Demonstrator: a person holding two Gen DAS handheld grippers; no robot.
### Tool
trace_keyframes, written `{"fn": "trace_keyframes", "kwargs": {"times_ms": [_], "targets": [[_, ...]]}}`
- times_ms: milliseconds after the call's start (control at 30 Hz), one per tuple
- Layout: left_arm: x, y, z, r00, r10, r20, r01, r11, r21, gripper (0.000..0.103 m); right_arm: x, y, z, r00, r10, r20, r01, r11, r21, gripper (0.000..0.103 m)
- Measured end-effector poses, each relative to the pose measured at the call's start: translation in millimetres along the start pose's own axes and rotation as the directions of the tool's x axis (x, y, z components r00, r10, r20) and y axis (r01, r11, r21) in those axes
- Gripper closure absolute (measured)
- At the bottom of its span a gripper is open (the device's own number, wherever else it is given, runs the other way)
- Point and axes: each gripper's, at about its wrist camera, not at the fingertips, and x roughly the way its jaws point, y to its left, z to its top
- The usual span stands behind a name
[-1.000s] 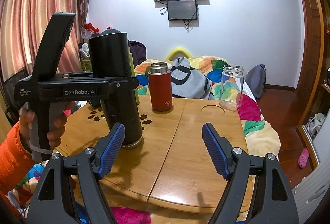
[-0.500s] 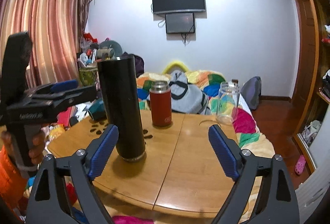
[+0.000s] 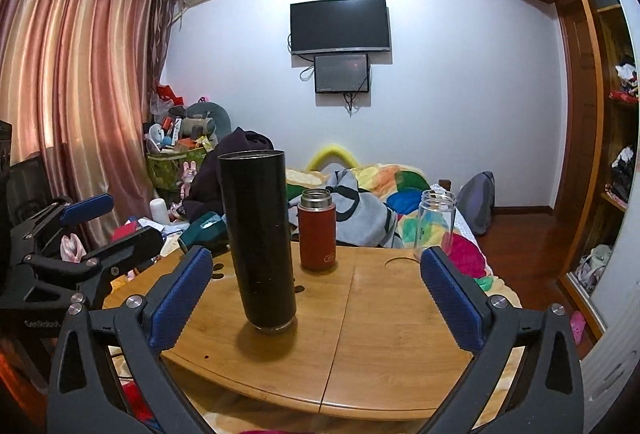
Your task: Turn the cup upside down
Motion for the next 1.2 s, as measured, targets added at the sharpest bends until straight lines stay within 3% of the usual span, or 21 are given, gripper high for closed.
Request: {"fn": "trace_keyframes", "kwargs": {"times_ms": [1200], "targets": [[-7.8,-1.7,-5.9,1.0,0.017,0.012,-0.017,1.0,-0.008,0.0,-5.4,7.1,0.4,1.0,0.017,0.009,-0.017,1.0,0.009,0.0]]}}
